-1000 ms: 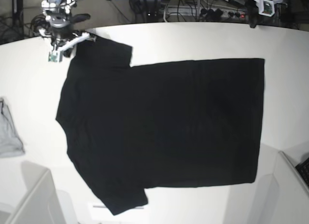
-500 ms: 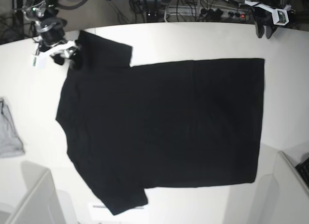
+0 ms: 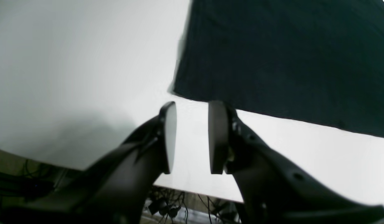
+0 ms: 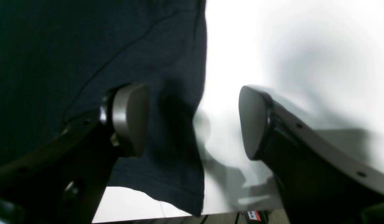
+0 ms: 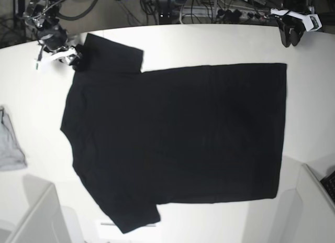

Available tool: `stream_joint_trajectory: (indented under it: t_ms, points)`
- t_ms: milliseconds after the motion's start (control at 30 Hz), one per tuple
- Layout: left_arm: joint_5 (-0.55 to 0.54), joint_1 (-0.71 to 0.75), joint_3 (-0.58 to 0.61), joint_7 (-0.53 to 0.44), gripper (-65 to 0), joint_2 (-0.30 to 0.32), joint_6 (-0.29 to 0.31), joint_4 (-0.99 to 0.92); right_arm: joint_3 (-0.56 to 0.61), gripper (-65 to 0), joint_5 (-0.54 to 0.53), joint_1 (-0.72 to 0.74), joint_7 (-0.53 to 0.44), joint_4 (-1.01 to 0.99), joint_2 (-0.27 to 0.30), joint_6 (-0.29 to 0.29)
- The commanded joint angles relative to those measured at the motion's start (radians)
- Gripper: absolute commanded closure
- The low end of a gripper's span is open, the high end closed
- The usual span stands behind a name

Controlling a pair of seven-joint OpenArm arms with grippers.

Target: Fold the T-shirt properly

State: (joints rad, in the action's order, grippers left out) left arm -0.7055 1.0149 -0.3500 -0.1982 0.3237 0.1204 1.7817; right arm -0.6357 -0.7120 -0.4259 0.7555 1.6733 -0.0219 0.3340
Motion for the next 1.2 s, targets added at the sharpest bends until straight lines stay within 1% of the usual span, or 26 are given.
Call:
stream_joint_trajectory:
  t_ms: [0, 133, 167, 200, 267, 300, 400, 433, 500, 567, 600, 633, 767, 867, 900, 1033, 1167]
  points:
    - [-0.006, 0.014, -0.007, -0.025, -17.6, 0.009, 0.005, 0.010, 0.000, -40.7, 0.002, -0.011, 0.014, 0.008, 0.004, 0.003]
    - [-0.009, -0.028, 0.004, -0.017, -17.6, 0.010, 0.005, 0.002, 0.073, -40.5, 0.002, -0.055, 0.009, 0.011, 0.006, 0.003]
    - [-0.009, -0.037, 0.004, 0.010, -17.6, 0.010, 0.005, 0.002, 0.084, -40.5, 0.002, -0.063, 0.008, 0.011, 0.006, 0.003]
    - [-0.010, -0.052, -0.002, 0.059, -17.6, 0.010, 0.005, 0.011, 0.093, -40.5, 0.002, -0.067, 0.008, 0.011, 0.006, 0.003]
    - [-0.059, -0.081, -0.008, 0.150, -17.6, 0.009, 0.011, 0.017, 0.113, -40.5, 0.002, -0.078, 0.008, 0.009, 0.006, 0.003]
    - [-0.104, -0.095, -0.016, 0.197, -17.6, 0.009, 0.037, 0.017, 0.118, -40.5, 0.002, -0.084, 0.008, 0.009, 0.006, 0.003]
    - [-0.237, -0.135, -0.082, 0.326, -17.6, 0.005, 0.167, -0.004, 0.116, -40.4, 0.004, -0.087, 0.006, 0.009, 0.006, 0.003]
    - [-0.271, -0.146, -0.116, 0.369, -17.6, 0.004, 0.196, -0.018, 0.116, -40.4, 0.004, -0.087, 0.006, 0.009, 0.006, 0.003]
    - [-0.317, -0.175, -0.186, 0.448, -17.6, -0.002, 0.250, -0.044, 0.118, -40.2, 0.004, -0.087, 0.009, 0.006, 0.006, 0.003]
    - [-0.319, -0.199, -0.255, 0.512, -17.6, -0.034, 0.282, -0.058, 0.119, -39.8, 0.004, -0.087, 0.009, 0.001, 0.006, 0.001]
    - [-0.309, -0.213, -0.298, 0.541, -17.6, -0.053, 0.289, -0.061, 0.122, -37.7, 0.004, -0.087, 0.009, 0.001, 0.006, 0.001]
    - [-0.289, -0.229, -0.332, 0.569, -17.6, -0.070, 0.290, -0.062, 0.124, -34.2, 0.004, -0.086, 0.011, 0.001, 0.006, 0.003]
    - [-0.184, -0.287, -0.421, 0.652, -17.6, -0.123, 0.292, -0.062, 0.126, -15.2, 0.004, -0.074, 0.014, 0.000, 0.006, 0.003]
    - [-0.156, -0.316, -0.441, 0.681, -17.6, -0.139, 0.292, -0.067, 0.124, -2.1, 0.004, -0.064, 0.014, -0.028, 0.007, 0.003]
    - [-0.159, -0.324, -0.442, 0.685, -17.6, -0.139, 0.292, -0.082, 0.124, 0.0, 0.004, -0.060, 0.014, -0.037, 0.007, 0.003]
    - [-0.159, -0.370, -0.446, 0.687, -17.6, -0.137, 0.292, -0.153, 0.124, 0.0, 0.004, -0.047, 0.014, -0.085, 0.023, 0.003]
    - [-0.158, -0.397, -0.438, 0.687, -17.6, -0.136, 0.292, -0.179, 0.124, 0.0, 0.004, -0.044, 0.014, -0.085, 0.024, 0.003]
